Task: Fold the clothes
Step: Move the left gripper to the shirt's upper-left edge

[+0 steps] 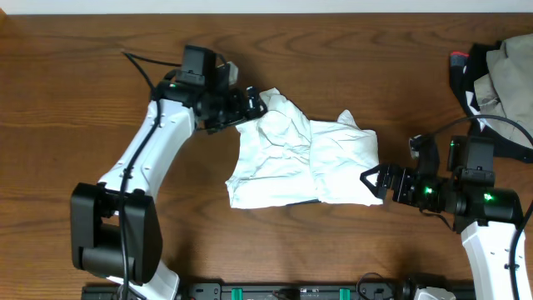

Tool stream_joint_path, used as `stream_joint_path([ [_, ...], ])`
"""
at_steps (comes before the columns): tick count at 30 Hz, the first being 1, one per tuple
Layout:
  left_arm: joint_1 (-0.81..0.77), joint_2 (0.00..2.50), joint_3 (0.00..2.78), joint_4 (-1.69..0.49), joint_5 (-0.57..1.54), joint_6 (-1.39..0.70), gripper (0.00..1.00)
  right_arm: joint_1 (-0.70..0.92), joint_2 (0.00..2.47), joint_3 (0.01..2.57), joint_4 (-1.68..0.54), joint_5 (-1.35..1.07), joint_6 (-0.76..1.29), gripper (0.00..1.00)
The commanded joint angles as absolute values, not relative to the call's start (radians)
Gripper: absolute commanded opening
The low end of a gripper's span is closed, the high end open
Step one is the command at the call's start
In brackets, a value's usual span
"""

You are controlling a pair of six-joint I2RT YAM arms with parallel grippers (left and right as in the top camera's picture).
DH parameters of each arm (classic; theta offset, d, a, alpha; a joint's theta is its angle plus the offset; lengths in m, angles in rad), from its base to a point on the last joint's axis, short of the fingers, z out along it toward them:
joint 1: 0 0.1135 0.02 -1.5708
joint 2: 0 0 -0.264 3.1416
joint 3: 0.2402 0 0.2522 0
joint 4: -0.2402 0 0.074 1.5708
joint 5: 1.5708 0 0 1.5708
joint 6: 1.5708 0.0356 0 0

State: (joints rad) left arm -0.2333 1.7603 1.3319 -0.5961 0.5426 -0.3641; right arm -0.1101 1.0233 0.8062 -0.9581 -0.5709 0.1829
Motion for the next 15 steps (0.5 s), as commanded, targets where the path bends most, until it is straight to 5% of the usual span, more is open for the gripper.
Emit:
stream_joint_path([
  [1,-0.264,1.777,1.326,-0.593,0.476,-0.421,0.98,-0.11,1.016,0.804,-0.961,-0.573,0.194,0.99],
  [13,-0.316,1.864,1.326,-0.555,0.347,-0.485,0.99,-0.11,1.016,0.804,-0.962,-0.585,0.225,0.99],
  [15,-0.316,1.887,1.326,-0.552,0.347,-0.489,0.93,-0.11,1.017,0.804,-0.962,-0.585,0.225,0.99],
])
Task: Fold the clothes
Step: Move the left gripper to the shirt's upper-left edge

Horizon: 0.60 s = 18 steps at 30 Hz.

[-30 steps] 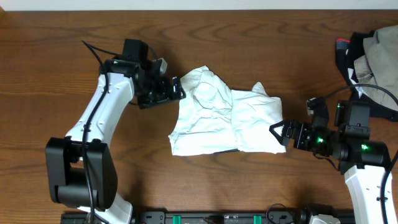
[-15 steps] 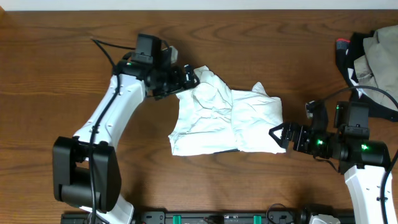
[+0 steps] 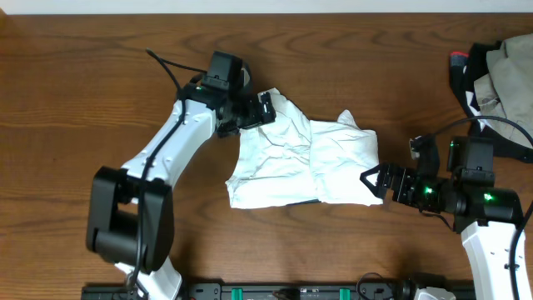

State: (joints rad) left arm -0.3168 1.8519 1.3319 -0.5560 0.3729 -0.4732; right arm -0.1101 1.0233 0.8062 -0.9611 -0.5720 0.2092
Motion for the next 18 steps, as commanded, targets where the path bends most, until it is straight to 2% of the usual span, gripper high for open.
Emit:
stream_joint_path([
  [1,-0.316,1.901,1.326,-0.546,0.347,-0.491,0.91,-0.11,1.016,0.804,-0.962,-0.585,0.225,0.99],
  [7,-0.316,1.951,1.326,-0.532,0.351,-0.492,0.8,-0.11,1.016,0.804,-0.965,-0.584,0.225,0.99],
  [13,-0.318,1.953,1.326,-0.517,0.354,-0.492,0.58,-0.11,1.017,0.804,-0.965,-0.584,0.224,0.99],
  [18,-0.338,1.955,1.326,-0.498,0.353,-0.492,0.56,-0.11,1.016,0.804,-0.971,-0.584,0.224,0.99],
])
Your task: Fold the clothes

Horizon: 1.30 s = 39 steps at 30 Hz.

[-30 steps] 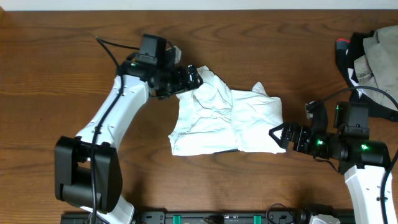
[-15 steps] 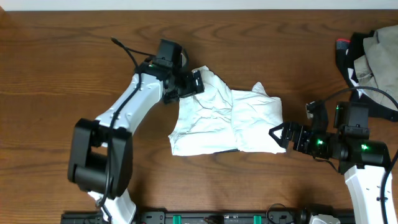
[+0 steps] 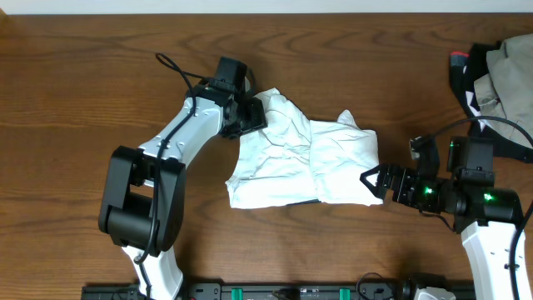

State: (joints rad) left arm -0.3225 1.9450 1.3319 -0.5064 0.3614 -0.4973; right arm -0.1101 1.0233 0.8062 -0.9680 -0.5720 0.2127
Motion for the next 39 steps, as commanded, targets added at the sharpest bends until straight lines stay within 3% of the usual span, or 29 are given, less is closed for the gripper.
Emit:
stream_joint_path([
  [1,-0.344,1.956,1.326,-0.494,0.353,-0.492,0.56,-0.11,1.017,0.804,-0.971,-0.584,0.224,0.99],
  [4,-0.36,1.961,1.326,-0.487,0.345,-0.492,0.55,-0.11,1.017,0.804,-0.972,-0.584,0.224,0.99],
  [10,-0.365,1.97,1.326,-0.485,0.328,-0.492,0.42,-0.11,1.017,0.804,-0.98,-0.583,0.224,0.99],
  [22,-0.365,2.001,1.326,-0.492,0.301,-0.484,0.34,-0.11,1.016,0.804,-0.982,-0.583,0.223,0.99],
  [31,-0.358,2.001,1.326,-0.52,0.301,-0.446,0.06,-0.11,1.016,0.804,-0.979,-0.578,0.223,0.99],
  [39,-0.356,1.967,1.326,-0.579,0.3,-0.446,0.06,-0.11,1.017,0.804,-0.979,-0.564,0.223,0.99],
])
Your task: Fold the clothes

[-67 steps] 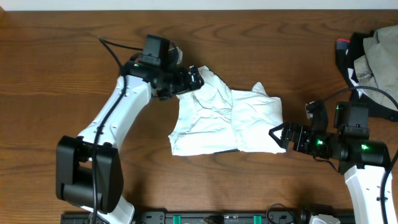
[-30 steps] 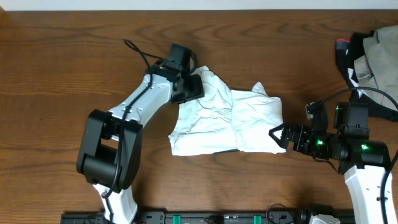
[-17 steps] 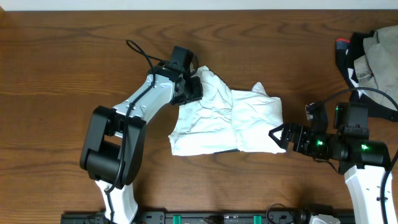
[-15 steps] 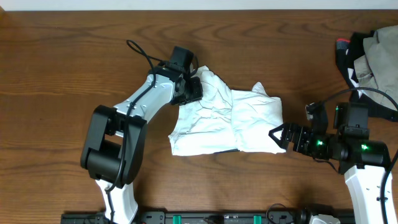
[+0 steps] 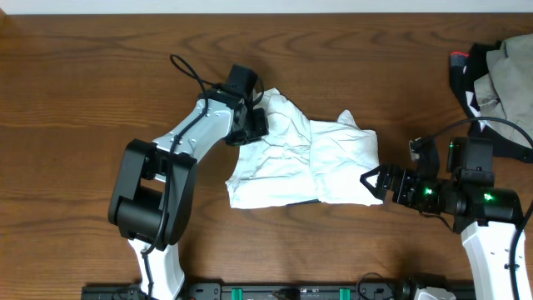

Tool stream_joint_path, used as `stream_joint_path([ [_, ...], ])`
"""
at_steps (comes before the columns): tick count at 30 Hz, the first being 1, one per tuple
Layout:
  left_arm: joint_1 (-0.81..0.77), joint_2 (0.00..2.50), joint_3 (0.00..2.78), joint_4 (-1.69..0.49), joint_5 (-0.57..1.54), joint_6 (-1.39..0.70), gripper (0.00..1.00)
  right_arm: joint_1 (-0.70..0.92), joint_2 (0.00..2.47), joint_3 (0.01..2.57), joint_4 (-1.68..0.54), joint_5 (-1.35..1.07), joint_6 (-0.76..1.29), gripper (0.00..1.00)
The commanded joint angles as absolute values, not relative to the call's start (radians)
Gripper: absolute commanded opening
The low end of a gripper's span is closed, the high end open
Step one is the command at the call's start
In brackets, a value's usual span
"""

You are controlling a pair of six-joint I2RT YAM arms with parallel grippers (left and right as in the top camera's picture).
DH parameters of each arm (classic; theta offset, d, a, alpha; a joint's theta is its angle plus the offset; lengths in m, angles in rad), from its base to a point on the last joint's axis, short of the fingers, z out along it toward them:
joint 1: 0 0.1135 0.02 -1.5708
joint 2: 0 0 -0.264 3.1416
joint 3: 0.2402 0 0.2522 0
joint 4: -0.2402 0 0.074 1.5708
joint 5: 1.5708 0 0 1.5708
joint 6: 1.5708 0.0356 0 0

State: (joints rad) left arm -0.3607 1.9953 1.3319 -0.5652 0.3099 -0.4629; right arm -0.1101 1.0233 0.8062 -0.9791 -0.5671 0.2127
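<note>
A crumpled white garment (image 5: 300, 158) lies in the middle of the wooden table (image 5: 83, 125), partly folded over itself. My left gripper (image 5: 256, 119) is down at the garment's upper left edge, and its fingers are hidden under the wrist, so the jaw state is unclear. At the garment's right edge my right gripper (image 5: 375, 183) rests open, its fingers spread just beside the cloth with nothing between them.
A pile of other clothes (image 5: 491, 71), dark and beige, sits at the table's far right corner. A black rail with green clips (image 5: 275, 292) runs along the front edge.
My left gripper has shifted a little to the right, further onto the garment's upper left edge. The garment and my right arm look unchanged.
My left gripper began just left of the garment's upper left corner. At each later moment it stood further right, and it is now on the garment's edge. The right gripper stayed open at the garment's right edge throughout. The cloth kept its shape.
</note>
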Motion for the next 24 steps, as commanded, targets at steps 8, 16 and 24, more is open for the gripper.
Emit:
stream_joint_path([
  [8,-0.347,1.931,1.326,-0.603,0.268,-0.439,0.06,-0.11,1.017,0.804,-0.977,-0.549,0.219,0.99],
  [16,-0.332,1.869,1.327,-0.645,0.228,-0.439,0.06,-0.11,1.017,0.804,-0.977,-0.546,0.202,0.99],
  [24,-0.33,1.866,1.327,-0.73,0.22,-0.444,0.06,-0.11,1.017,0.804,-0.977,-0.538,0.192,0.99],
])
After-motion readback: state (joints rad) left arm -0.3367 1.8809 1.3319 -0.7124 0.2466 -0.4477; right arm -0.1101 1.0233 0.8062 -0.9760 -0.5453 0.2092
